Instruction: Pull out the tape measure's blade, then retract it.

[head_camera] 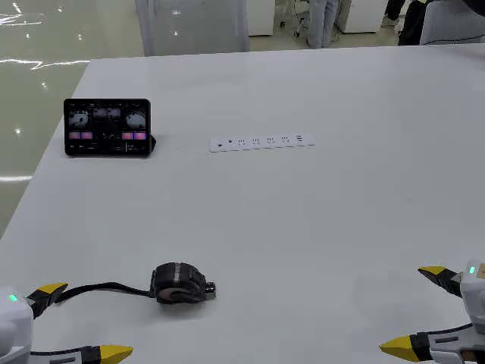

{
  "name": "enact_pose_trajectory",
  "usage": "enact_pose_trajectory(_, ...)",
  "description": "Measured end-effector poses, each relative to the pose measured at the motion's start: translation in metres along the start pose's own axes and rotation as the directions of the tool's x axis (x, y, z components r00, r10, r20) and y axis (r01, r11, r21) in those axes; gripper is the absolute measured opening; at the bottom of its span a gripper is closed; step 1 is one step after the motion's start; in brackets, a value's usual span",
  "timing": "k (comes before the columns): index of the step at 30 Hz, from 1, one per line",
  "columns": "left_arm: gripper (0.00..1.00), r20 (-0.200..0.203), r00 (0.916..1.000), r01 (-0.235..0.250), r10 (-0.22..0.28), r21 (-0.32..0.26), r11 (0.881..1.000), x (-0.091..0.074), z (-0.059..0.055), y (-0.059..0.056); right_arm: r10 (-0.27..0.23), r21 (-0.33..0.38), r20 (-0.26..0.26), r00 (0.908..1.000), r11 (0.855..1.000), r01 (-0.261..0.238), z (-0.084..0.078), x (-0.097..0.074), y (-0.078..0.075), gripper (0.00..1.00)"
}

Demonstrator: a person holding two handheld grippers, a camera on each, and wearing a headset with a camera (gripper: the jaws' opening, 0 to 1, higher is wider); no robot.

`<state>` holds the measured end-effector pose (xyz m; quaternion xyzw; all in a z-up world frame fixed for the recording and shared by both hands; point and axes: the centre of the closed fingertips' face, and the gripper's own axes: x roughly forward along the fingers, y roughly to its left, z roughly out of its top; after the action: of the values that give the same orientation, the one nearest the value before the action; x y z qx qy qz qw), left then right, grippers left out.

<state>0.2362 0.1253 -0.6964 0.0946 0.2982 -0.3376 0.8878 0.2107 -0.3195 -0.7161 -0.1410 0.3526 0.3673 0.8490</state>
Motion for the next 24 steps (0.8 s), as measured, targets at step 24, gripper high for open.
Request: enact_pose_trajectory(24, 0.99, -0.022, 0.9998, 0.001, -0.001, 0.016, 1.000, -0.004, 0.000, 0.005, -0.003, -0.011, 0.024, 0.9997, 1.000, 0.004, 0.013, 0.000, -0.002, 1.00)
